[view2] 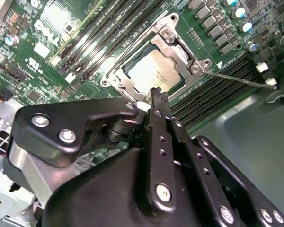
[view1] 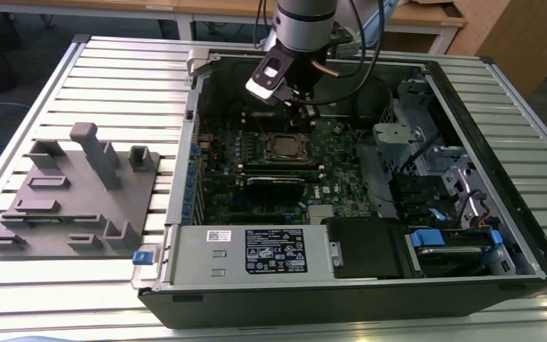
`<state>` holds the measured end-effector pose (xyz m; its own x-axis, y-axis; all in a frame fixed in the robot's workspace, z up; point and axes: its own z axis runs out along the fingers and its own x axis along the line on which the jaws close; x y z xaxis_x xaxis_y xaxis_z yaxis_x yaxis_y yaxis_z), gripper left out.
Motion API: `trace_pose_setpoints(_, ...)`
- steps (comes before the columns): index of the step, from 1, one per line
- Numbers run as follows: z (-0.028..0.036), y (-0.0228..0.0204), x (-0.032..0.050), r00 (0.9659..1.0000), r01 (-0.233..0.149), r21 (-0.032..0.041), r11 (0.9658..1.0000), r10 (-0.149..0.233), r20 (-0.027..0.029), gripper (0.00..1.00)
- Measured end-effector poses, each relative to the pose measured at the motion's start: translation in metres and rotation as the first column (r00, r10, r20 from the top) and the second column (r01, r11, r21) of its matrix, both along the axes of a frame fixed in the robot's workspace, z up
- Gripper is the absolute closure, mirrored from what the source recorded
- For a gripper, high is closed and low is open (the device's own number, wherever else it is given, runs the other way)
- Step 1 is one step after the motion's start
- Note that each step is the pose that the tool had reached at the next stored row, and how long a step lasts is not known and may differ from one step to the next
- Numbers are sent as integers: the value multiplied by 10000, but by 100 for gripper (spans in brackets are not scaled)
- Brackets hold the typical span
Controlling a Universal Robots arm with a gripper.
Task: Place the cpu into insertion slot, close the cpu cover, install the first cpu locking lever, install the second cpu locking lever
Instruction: 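Close the cpu cover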
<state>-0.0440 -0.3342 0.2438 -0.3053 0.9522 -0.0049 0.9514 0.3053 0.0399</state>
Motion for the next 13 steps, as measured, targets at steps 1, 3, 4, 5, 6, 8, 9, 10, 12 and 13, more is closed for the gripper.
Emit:
trace_pose_setpoints(1,0,0,0,10000,-69,0,10000,69,0,90)
trace_pose_setpoints(3,-2,0,0,9997,-231,0,9997,231,1,90)
trace_pose_setpoints(4,-3,0,0,9995,-321,1,9995,321,0,90)
trace_pose_setpoints(5,-3,0,0,9991,-416,1,9991,416,1,90)
trace_pose_setpoints(6,-5,0,0,9986,-531,0,9986,531,1,90)
trace_pose_setpoints(8,-7,0,0,9971,-760,0,9971,760,3,90)
trace_pose_setpoints(9,-8,0,0,9961,-884,0,9961,884,4,90)
trace_pose_setpoints(10,-10,0,0,9948,-1014,0,9948,1014,5,90)
trace_pose_setpoints(12,-11,0,0,9919,-1267,0,9919,1267,7,90)
trace_pose_setpoints(13,-12,0,0,9907,-1364,0,9907,1364,7,90)
